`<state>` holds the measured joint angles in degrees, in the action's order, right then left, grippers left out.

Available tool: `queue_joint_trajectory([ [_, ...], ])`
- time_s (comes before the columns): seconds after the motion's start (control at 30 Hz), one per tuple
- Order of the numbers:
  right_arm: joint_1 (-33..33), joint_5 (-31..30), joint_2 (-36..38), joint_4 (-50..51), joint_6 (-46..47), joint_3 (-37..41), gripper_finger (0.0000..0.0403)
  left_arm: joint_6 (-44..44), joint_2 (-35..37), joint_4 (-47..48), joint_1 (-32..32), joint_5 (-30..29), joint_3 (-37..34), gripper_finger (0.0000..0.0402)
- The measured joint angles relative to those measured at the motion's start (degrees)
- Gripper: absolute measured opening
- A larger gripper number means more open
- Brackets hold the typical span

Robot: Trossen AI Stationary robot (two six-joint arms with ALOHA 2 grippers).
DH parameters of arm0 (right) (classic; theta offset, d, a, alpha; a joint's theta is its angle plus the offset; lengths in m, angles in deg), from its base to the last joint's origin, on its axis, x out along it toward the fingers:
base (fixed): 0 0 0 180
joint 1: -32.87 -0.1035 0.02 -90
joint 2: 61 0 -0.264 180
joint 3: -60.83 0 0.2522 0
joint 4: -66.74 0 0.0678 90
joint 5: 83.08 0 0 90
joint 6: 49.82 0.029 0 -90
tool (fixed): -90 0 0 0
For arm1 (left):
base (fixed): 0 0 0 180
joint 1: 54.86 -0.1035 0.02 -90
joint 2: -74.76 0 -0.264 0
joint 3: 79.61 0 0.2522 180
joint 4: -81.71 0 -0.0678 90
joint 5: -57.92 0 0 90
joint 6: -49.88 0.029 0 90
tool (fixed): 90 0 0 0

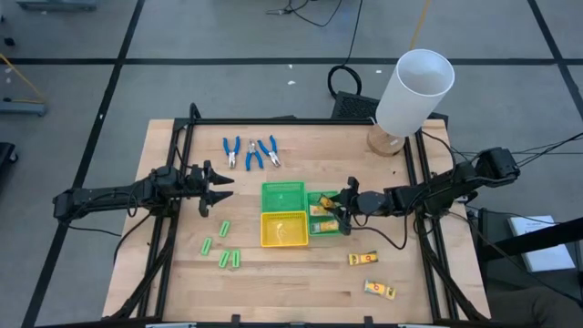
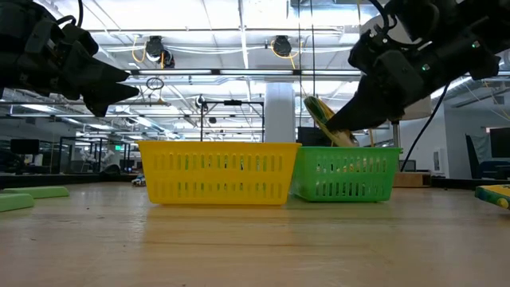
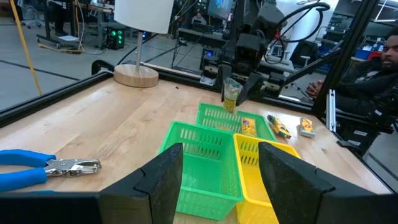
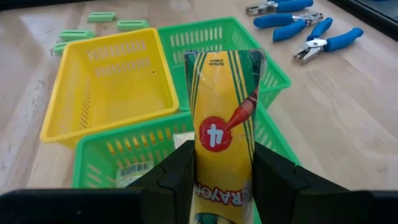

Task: Pick & Place School Supplies
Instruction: Put the yellow crayon box into the right green bin

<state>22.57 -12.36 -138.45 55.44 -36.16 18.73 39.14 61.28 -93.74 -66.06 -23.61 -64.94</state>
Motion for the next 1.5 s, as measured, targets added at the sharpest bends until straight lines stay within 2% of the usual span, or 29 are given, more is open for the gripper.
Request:
queue_joint_trajectory([
  [1.5, 0.2, -0.1, 0.0, 0.0, 0.5, 0.0, 0.0134, 0.0, 0.0, 0.0, 0.0, 0.0, 0.0, 0.0214],
])
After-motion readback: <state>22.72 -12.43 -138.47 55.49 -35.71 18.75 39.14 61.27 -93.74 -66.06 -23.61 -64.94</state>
